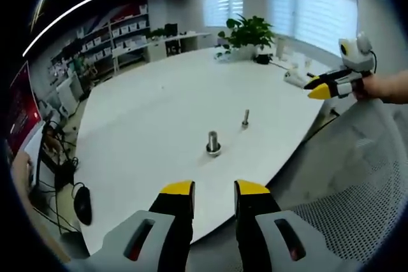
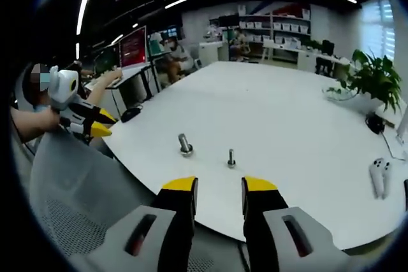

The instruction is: Place the washer onto the threaded stud by aligning its center hole with the stud, sliding it down to the base, and recovering from edge contact or off-axis alignment until the washer reaches the visible bottom stop.

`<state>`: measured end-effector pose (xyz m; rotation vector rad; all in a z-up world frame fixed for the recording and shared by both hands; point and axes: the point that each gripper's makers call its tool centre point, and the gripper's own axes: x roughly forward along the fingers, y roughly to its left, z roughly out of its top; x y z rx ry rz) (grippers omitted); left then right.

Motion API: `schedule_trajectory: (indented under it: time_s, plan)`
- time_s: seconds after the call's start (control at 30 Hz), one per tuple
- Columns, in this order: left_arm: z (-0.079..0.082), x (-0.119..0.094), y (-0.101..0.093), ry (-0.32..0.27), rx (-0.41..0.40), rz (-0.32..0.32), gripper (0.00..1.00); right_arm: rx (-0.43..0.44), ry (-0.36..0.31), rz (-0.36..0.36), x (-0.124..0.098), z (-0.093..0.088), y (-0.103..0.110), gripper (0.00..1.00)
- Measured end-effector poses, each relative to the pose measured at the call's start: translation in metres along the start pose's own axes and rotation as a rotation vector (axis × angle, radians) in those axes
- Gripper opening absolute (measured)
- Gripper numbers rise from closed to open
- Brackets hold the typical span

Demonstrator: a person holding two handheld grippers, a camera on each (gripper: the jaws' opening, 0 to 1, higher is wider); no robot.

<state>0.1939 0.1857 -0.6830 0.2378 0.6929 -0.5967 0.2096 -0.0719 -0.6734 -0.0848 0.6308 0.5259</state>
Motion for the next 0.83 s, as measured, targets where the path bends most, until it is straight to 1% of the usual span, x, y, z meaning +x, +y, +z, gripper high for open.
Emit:
schedule_trajectory:
  time_s: [0.1,0.27,0.4,0.5,0.6,0.73,0.83]
  plan:
    - [0.0059,-0.0009,-0.0028,-0.022,-0.004,-0.002,0.23,-0.008,0.013,-0.007,0.0002,-0.0044,-0.0041,0.3]
    - [0.0056,-0.0002,-0.0039,-0.019,-0.011,-0.001,0.23,-0.004,0.012,-0.007,0.0001,-0.0046,-0.0063,0.3]
    - [0.0016,0.0002,-0.0041,-0.006,-0.012,-0.001,0.23,-0.002,0.022,0.0,0.0007,-0.0069,-0.0045,0.3]
    - [0.002,0.0007,-0.0043,-0.005,-0.013,-0.005,0.23,0.009,0.015,-0.01,0.0,-0.0059,-0.0067,0.3]
    - [0.0026,0.0006,-0.0057,-0.008,-0.005,-0.012,0.24,0.014,0.014,-0.016,0.0003,-0.0065,-0.0089,0.3]
    - [0.0031,0.0003,-0.0062,-0.009,-0.004,-0.011,0.24,0.011,0.028,-0.013,0.0008,-0.0086,-0.0085,0.3]
    - [0.0061,-0.0006,-0.0058,-0.023,-0.001,-0.008,0.24,0.013,0.033,-0.01,0.0013,-0.0093,-0.0082,0.3]
